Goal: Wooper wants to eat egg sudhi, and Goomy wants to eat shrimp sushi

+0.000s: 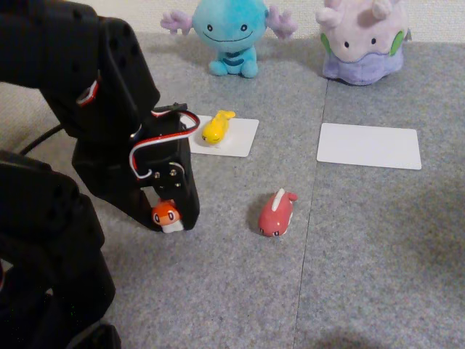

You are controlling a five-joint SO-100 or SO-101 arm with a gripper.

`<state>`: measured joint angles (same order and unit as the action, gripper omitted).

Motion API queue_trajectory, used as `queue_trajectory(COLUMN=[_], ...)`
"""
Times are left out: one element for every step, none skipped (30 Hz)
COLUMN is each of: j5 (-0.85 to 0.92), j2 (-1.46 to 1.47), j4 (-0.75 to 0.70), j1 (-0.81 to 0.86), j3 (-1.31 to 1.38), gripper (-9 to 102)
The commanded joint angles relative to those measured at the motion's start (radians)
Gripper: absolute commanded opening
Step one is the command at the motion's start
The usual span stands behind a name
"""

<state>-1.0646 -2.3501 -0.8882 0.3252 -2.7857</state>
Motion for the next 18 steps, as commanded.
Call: queue_trajectory(j5=[0.006,0.006,0.002,-0.006,-0.009,-0.012,-0.017,-0.034,-0.051,-0.058,-0.061,-0.069,-0.078,-0.08,-0.078,-0.075,-0.067,-0.061], j2=[-0.008,-0.012,-0.023,-0.025,-0.025,-0.025,-0.025,-0.023,-0.014,-0.008,-0.005,-0.002,0.011,0.035,0.071,0.118,0.176,0.245], j4=[0.0,-0.005,-0.003,0.005,0.008,-0.002,-0.014,-0.018,-0.028,-0.046,-0.072,-0.098,-0.121,-0.143,-0.16,-0.176,-0.193,-0.206], j1=[0.012,0.012,0.012,0.012,0.012,0.012,0.014,0.014,0.014,0.014,0.014,0.012,0.012,0.012,0.014,0.023,0.038,0.055], j3=[0.008,0.012,0.012,0.015,0.023,0.043,0.071,0.106,0.15,0.201,0.258,0.318,0.379,0.445,0.514,0.584,0.657,0.732], gripper=[1,1,1,1,1,1,1,1,1,1,1,1,1,1,1,1,1,1])
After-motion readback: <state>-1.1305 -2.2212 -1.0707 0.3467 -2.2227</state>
